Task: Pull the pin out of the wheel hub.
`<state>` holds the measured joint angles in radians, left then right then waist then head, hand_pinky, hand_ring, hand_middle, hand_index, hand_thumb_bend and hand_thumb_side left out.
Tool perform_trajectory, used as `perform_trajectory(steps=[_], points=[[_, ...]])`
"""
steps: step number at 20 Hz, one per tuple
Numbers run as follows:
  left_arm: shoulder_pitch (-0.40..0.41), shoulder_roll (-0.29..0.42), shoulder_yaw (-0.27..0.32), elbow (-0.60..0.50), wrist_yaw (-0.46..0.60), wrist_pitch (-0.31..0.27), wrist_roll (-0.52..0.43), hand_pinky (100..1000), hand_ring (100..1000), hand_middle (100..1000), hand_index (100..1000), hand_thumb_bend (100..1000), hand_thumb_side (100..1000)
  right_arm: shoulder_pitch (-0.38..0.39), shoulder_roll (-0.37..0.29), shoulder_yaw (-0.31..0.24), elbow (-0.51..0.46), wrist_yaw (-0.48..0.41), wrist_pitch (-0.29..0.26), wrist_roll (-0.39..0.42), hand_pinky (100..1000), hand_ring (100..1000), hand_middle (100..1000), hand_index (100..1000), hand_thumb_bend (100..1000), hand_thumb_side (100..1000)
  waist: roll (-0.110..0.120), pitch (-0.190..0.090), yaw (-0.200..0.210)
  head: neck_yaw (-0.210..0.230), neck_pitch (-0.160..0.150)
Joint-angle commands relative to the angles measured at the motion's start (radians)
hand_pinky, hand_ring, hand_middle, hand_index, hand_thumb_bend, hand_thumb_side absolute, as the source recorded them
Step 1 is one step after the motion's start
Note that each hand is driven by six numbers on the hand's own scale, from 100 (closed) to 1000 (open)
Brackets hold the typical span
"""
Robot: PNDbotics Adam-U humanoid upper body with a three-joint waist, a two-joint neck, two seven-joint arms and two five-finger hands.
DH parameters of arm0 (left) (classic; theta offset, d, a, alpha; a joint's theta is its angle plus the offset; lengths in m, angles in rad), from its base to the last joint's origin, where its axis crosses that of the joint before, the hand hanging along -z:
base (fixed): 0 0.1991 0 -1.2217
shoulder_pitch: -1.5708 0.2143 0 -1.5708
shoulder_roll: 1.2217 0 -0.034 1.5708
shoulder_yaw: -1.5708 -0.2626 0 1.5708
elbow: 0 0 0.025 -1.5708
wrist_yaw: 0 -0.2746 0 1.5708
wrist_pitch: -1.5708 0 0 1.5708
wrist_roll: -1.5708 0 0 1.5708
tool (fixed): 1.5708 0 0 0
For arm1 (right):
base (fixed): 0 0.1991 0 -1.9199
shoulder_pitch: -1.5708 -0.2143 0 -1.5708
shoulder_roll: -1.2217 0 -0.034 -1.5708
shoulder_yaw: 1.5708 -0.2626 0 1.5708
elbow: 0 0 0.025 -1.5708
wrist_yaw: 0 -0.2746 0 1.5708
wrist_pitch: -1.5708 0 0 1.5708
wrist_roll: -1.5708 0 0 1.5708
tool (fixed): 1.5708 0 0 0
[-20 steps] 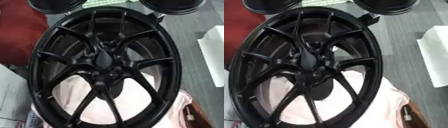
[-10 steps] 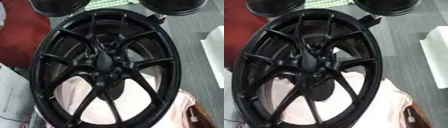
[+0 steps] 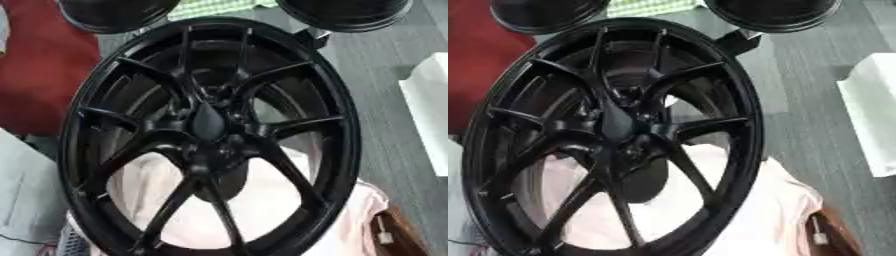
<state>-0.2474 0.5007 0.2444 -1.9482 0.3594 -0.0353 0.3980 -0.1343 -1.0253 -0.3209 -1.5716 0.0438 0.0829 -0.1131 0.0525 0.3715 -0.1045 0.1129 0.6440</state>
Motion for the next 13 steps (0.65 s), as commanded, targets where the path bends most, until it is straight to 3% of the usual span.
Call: perform_trajectory(steps=[1, 8, 13], points=[[-0.004, 0.016, 0.012, -0.018, -0.006, 0.000, 0.003, 713, 720, 643, 733, 162, 670, -0.006, -0.029, -0.018, -0.014, -0.010, 0.004, -0.011, 888, 871, 822, 863, 177, 158, -0.008, -0.029, -0.001, 0.002, -0.010], [-0.005, 0.012, 0.011, -0.018, -0.006, 0.000, 0.002, 714, 721, 643, 732, 163, 670, -0.016, -0.017, -0.007, -0.054, -0.033, -0.005, -0.022, 885, 856, 795, 848, 100, 201, -0.012, -0.028, 0.002, 0.000, -0.010], [-0.009, 0.008, 0.008, -0.021, -0.009, 0.000, -0.002, 713, 721, 644, 733, 165, 668, -0.038, 0.011, 0.029, -0.161, -0.118, -0.032, -0.065, 885, 824, 758, 821, 100, 343, -0.014, -0.030, 0.011, -0.004, -0.014]])
